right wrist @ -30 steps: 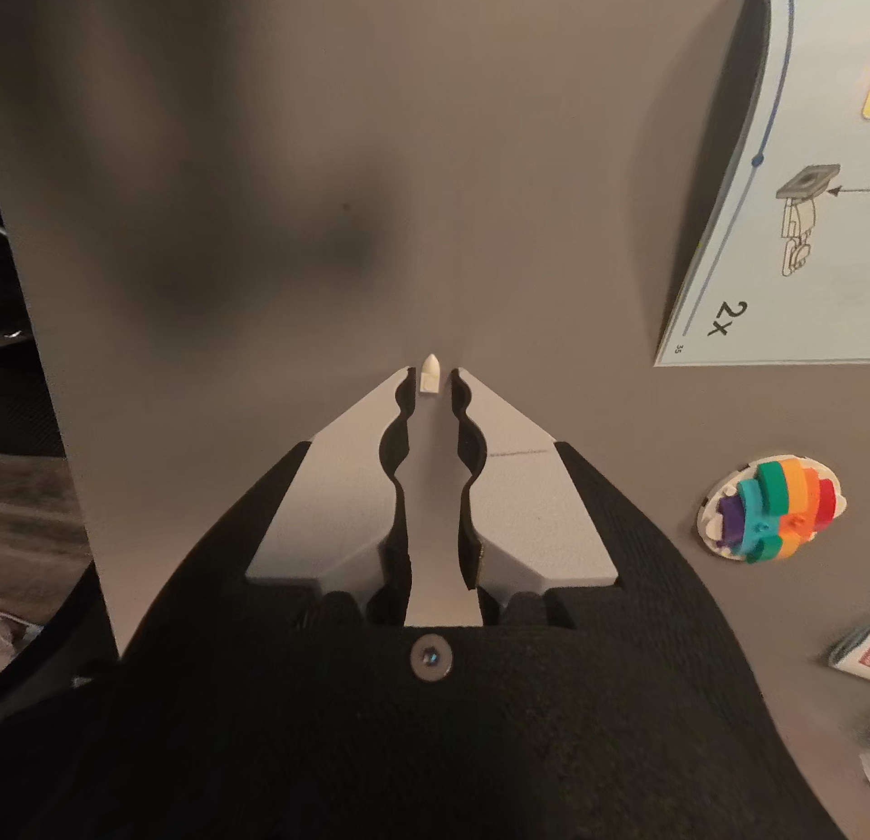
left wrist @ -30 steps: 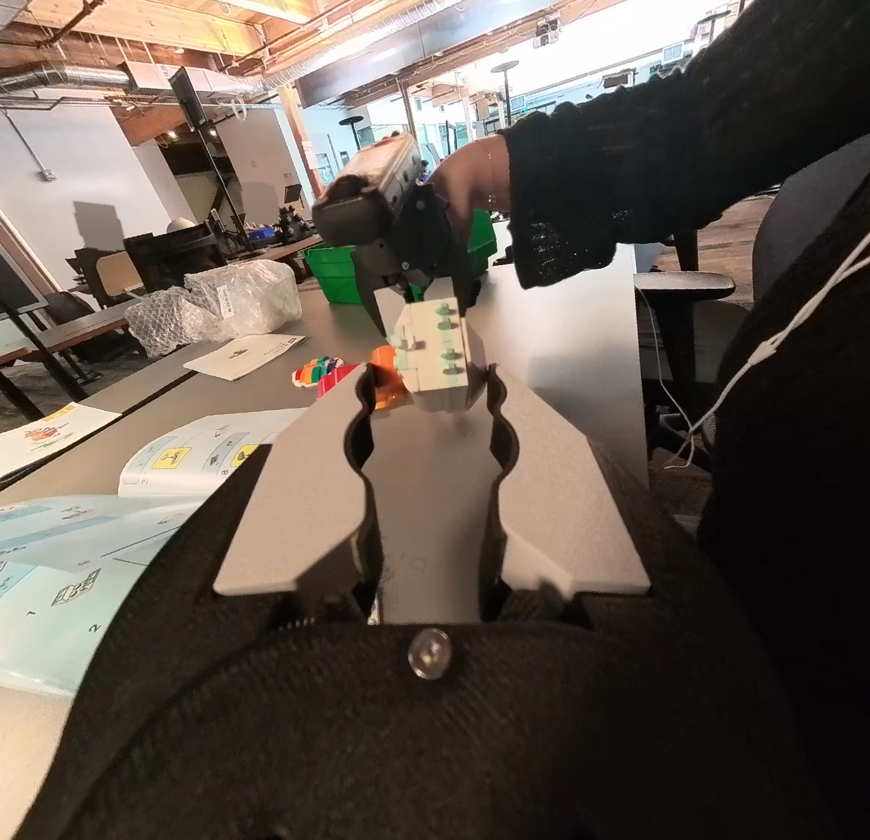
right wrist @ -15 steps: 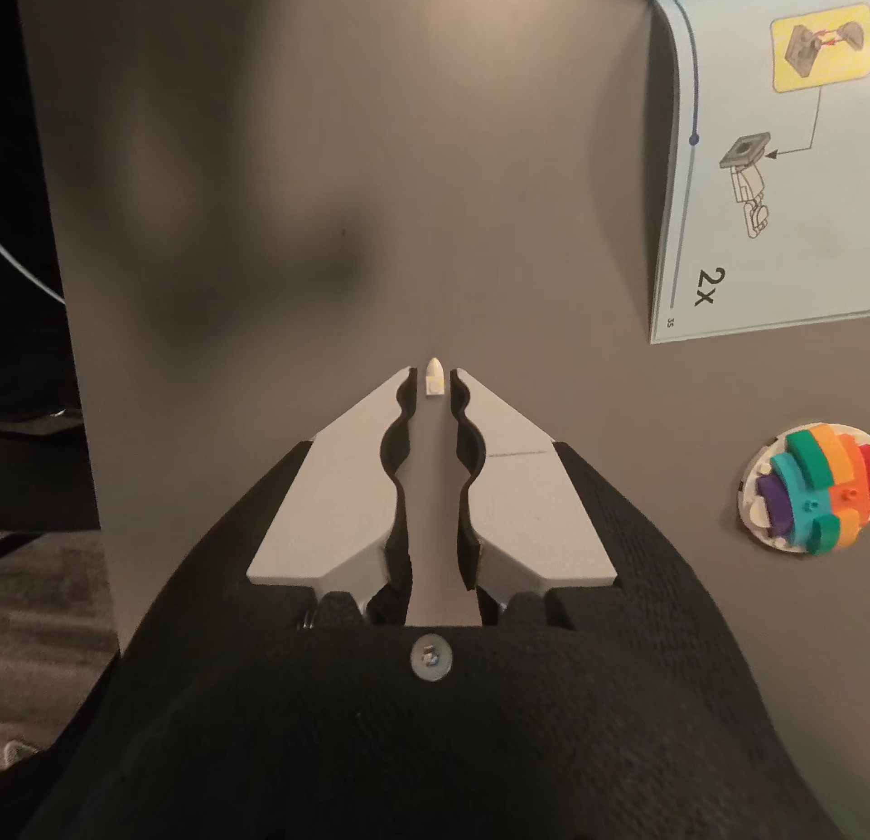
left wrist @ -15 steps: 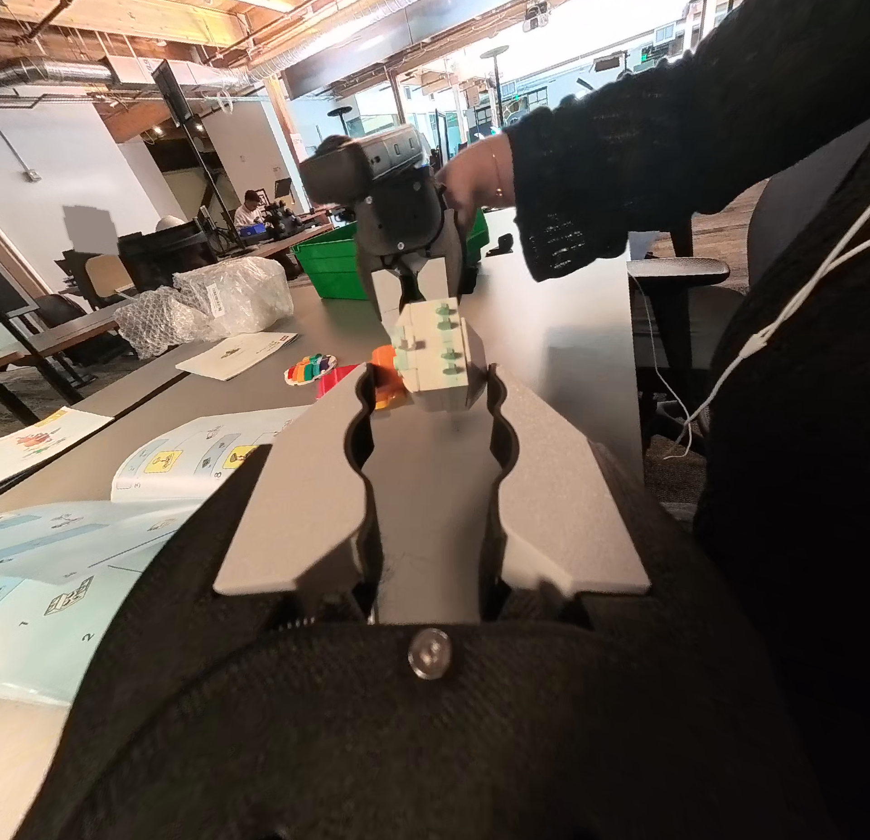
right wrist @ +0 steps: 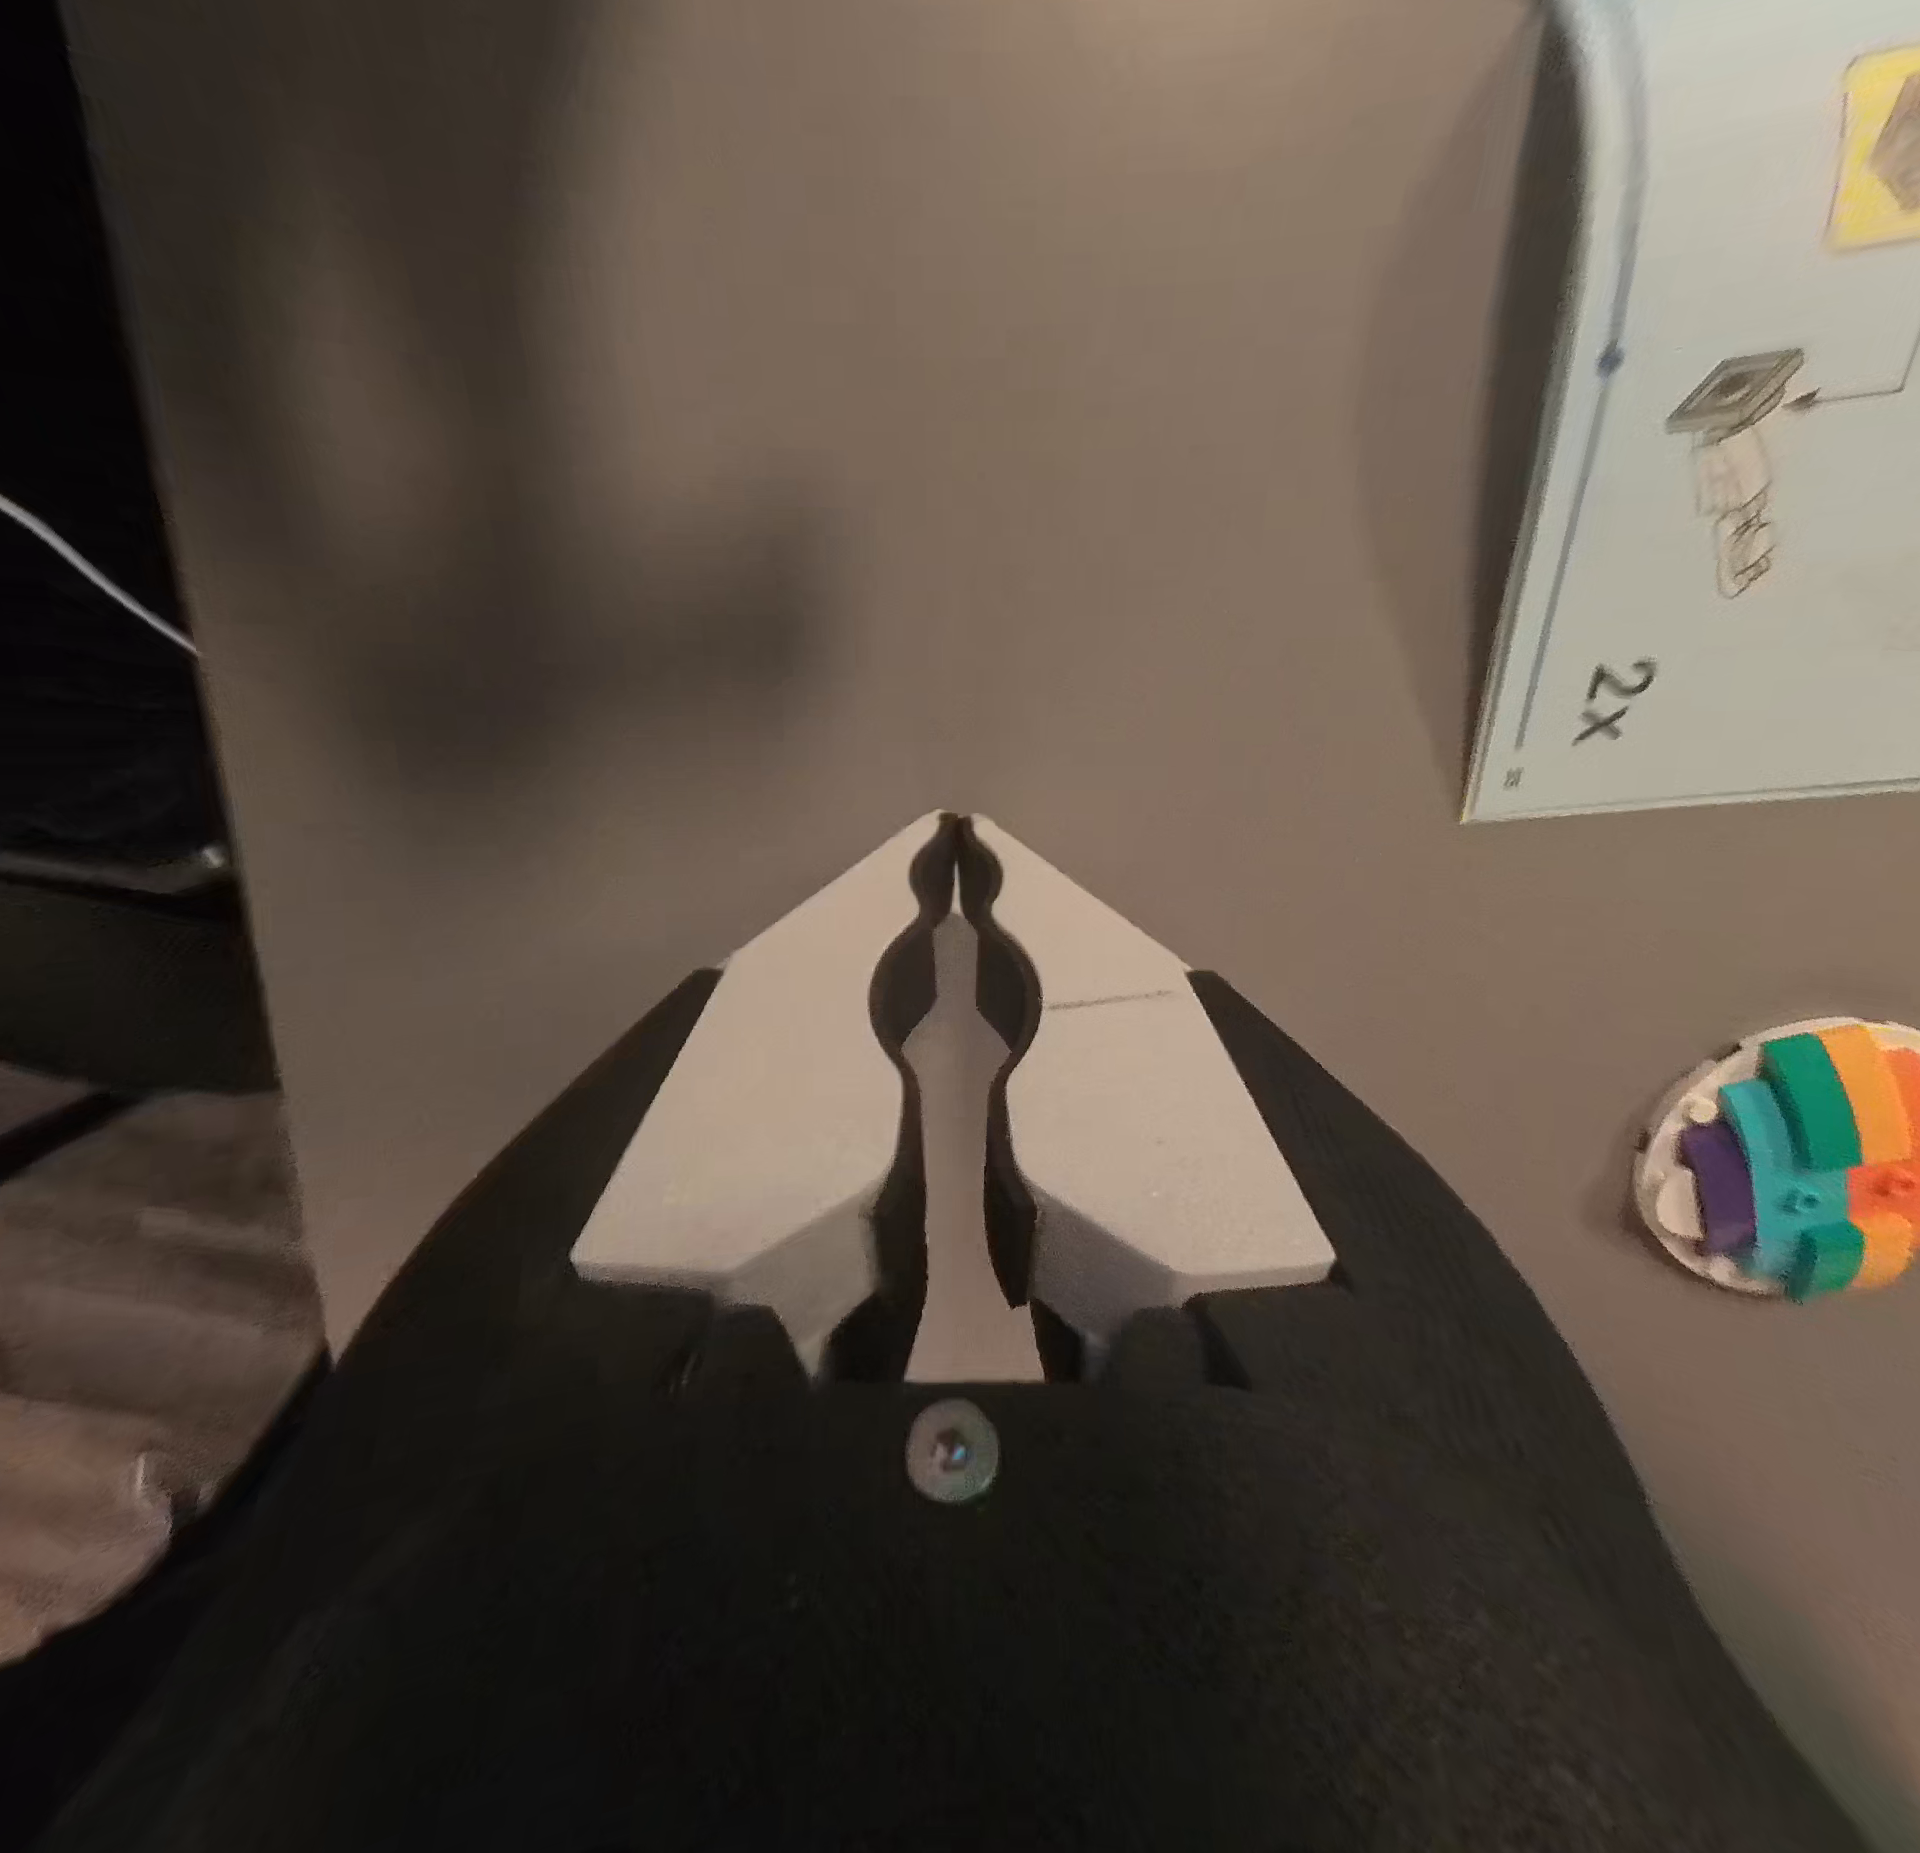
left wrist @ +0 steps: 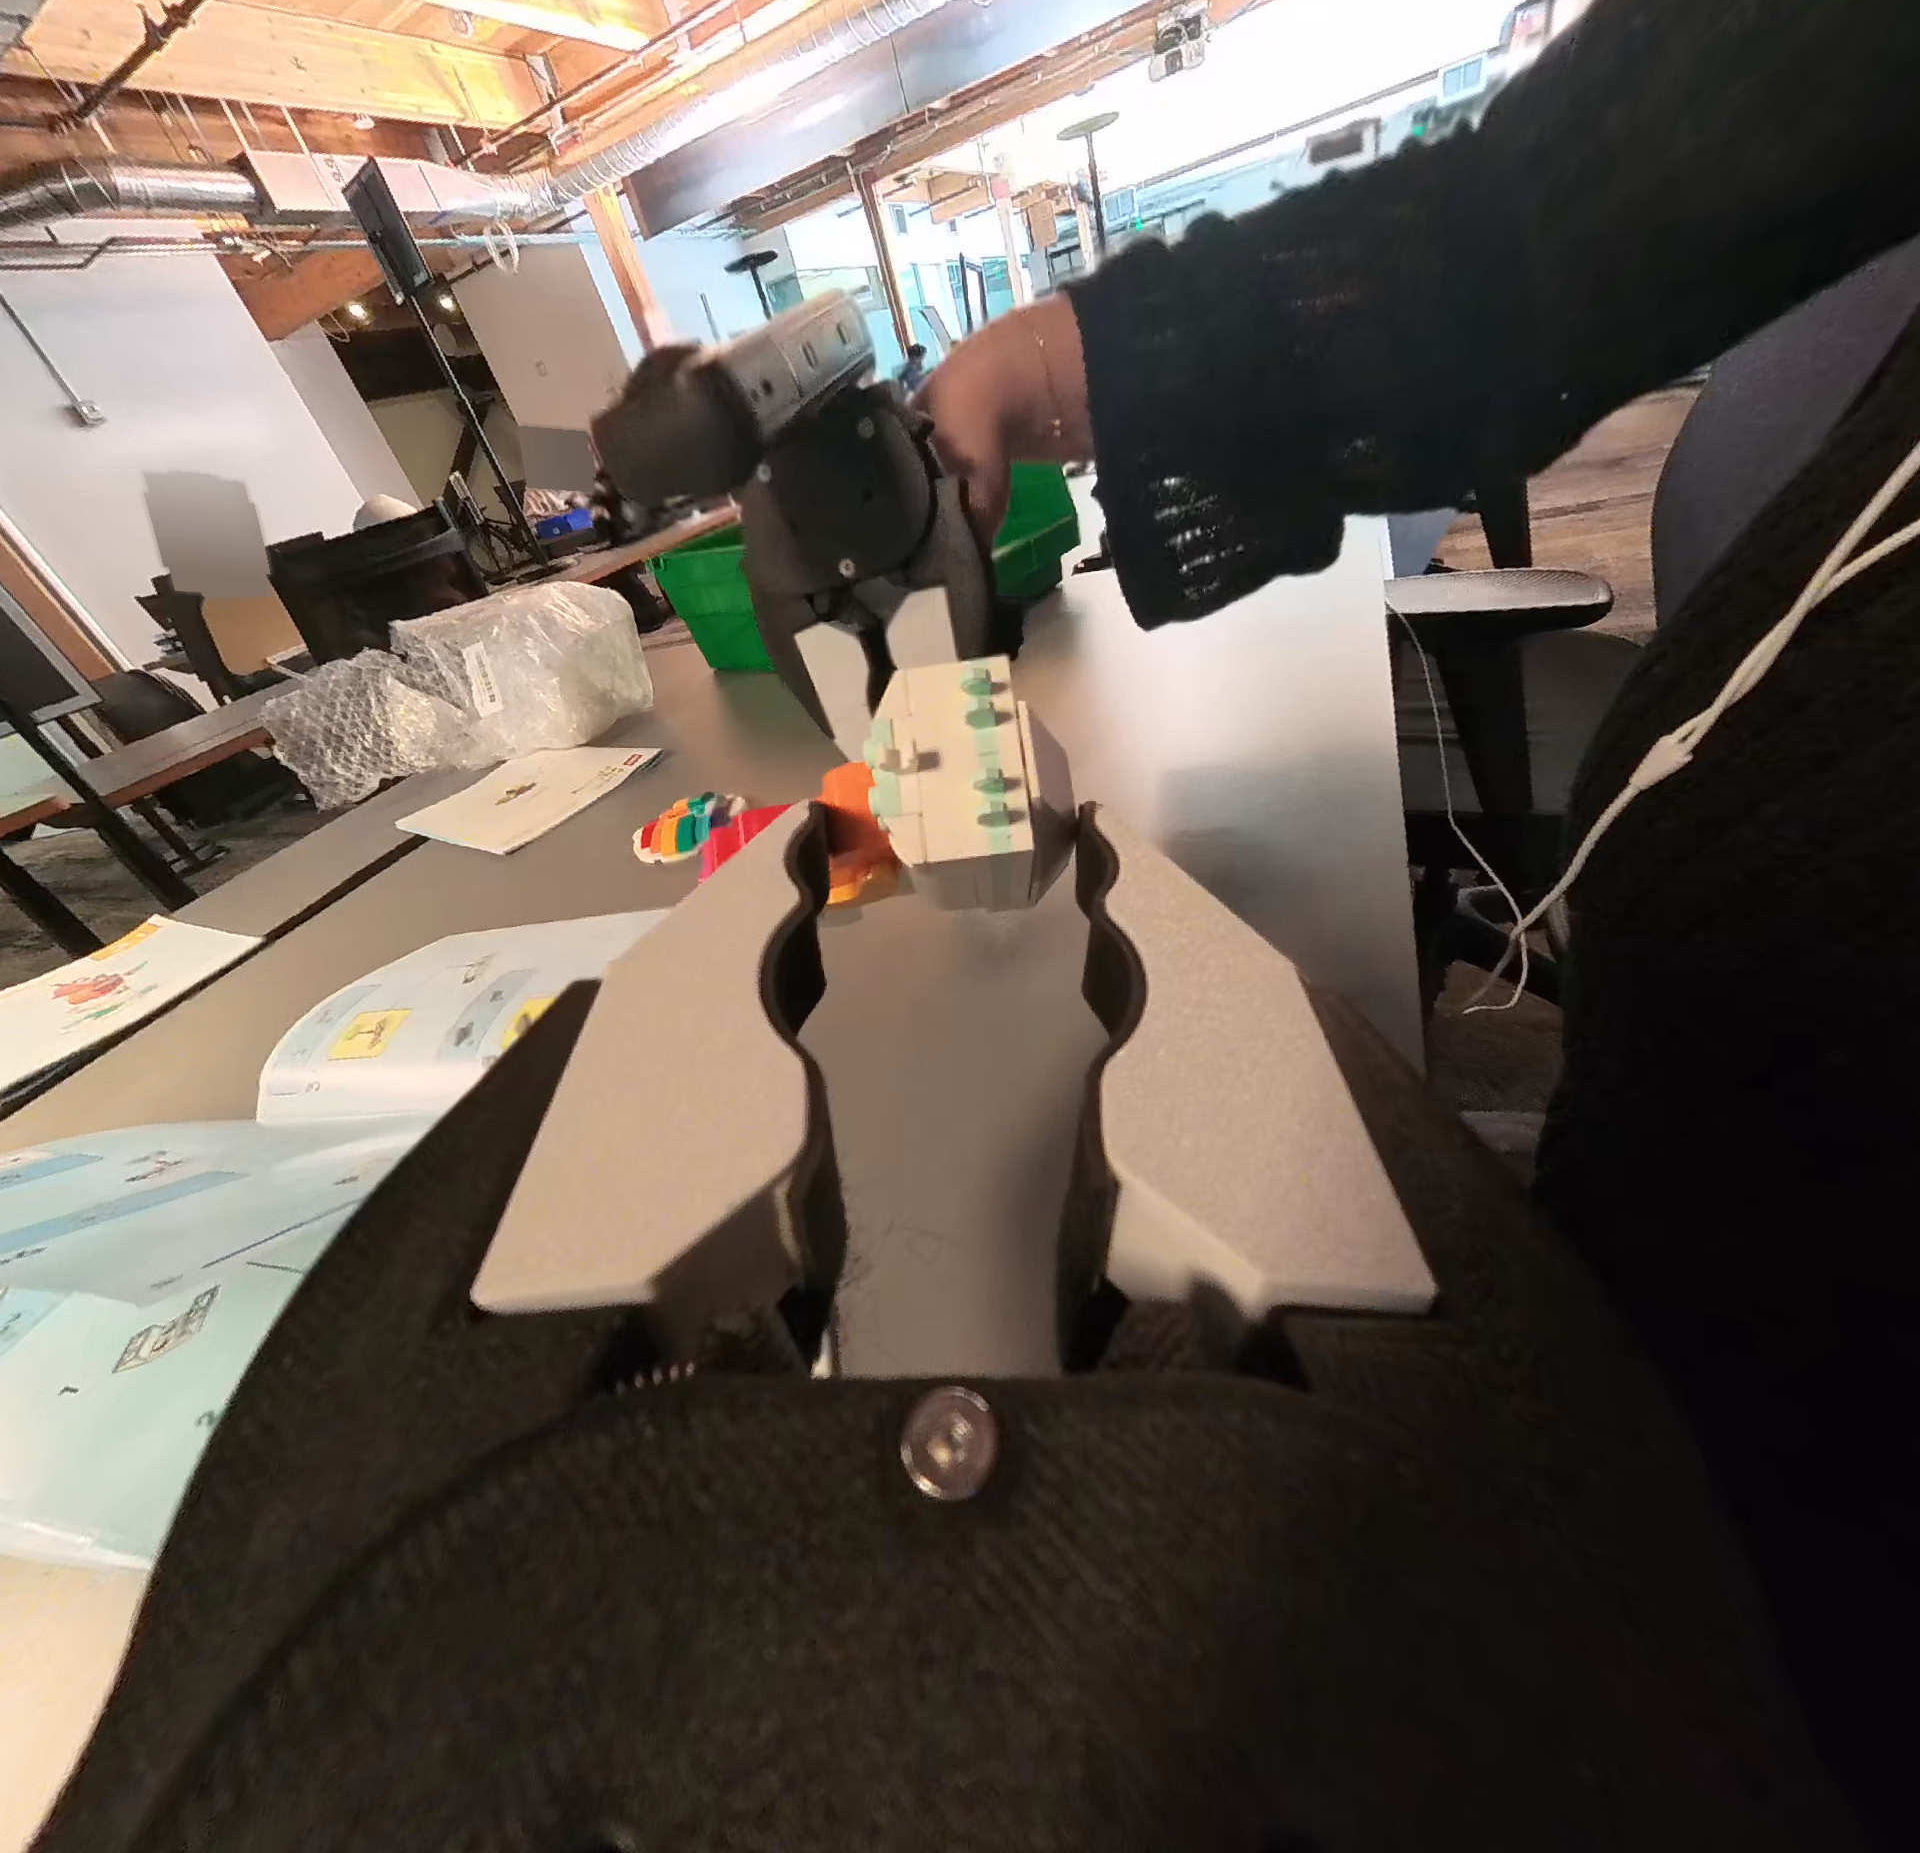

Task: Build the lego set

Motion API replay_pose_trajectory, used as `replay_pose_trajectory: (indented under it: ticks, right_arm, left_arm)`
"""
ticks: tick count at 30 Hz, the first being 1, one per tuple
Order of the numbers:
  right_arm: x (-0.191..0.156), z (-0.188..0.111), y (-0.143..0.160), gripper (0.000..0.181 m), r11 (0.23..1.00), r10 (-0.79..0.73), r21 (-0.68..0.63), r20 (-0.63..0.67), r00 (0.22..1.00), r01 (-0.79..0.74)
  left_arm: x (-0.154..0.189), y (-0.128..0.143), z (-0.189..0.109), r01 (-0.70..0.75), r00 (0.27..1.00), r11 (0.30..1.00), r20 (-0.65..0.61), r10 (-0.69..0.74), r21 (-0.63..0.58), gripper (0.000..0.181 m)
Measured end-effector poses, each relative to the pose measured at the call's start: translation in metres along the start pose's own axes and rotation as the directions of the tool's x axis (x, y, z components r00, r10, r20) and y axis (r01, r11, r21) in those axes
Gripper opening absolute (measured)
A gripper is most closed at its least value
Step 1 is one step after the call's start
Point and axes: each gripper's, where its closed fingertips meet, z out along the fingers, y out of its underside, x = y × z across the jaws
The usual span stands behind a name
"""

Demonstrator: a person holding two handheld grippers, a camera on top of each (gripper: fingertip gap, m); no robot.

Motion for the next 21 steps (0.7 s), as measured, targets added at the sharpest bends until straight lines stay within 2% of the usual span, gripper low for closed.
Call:
replay_pose_trajectory:
  ticks: [1, 3, 5, 7, 10, 12, 16, 21]
  right_arm:
    - [-0.002, -0.007, -0.012, 0.0, 0.995, 0.02, 0.095, 0.016, 1.0, -0.022]
    - [-0.005, -0.026, -0.039, 0.0, 0.953, 0.034, 0.301, 0.039, 0.999, -0.044]
    - [-0.005, -0.04, -0.049, 0.0, 0.918, 0.047, 0.392, 0.037, 0.998, -0.058]
    - [0.003, -0.04, -0.035, 0.0, 0.935, 0.108, 0.341, -0.016, 0.994, -0.096]
    - [0.006, -0.026, 0.001, 0.005, 0.972, 0.18, 0.164, -0.061, 0.982, -0.168]
    - [0.003, -0.017, 0.013, 0.01, 0.973, 0.199, 0.129, -0.063, 0.978, -0.189]
    - [0.002, -0.006, 0.015, 0.018, 0.949, 0.26, 0.199, -0.048, 0.964, -0.246]
    - [0.003, -0.001, 0.018, 0.017, 0.913, 0.311, 0.303, -0.089, 0.946, -0.272]
  left_arm:
    - [0.0, -0.003, -0.001, 0.002, 1.0, 1.0, -0.002, -0.002, 0.015, 0.047]
    - [-0.002, -0.012, -0.003, 0.024, 1.0, 0.998, -0.013, -0.023, 0.063, 0.047]
    - [-0.006, -0.021, -0.007, 0.056, 0.998, 0.992, -0.024, -0.054, 0.113, 0.047]
    - [-0.012, -0.023, -0.01, 0.08, 0.997, 0.988, -0.014, -0.079, 0.13, 0.047]
    - [-0.015, -0.022, -0.013, 0.075, 0.997, 0.989, 0.006, -0.077, 0.129, 0.047]
    - [-0.014, -0.022, -0.012, 0.071, 0.997, 0.99, 0.006, -0.072, 0.125, 0.047]
    - [-0.011, -0.019, -0.008, 0.048, 0.999, 0.993, 0.009, -0.049, 0.105, 0.047]
    - [-0.008, -0.016, -0.007, 0.038, 0.999, 0.995, 0.011, -0.039, 0.091, 0.047]
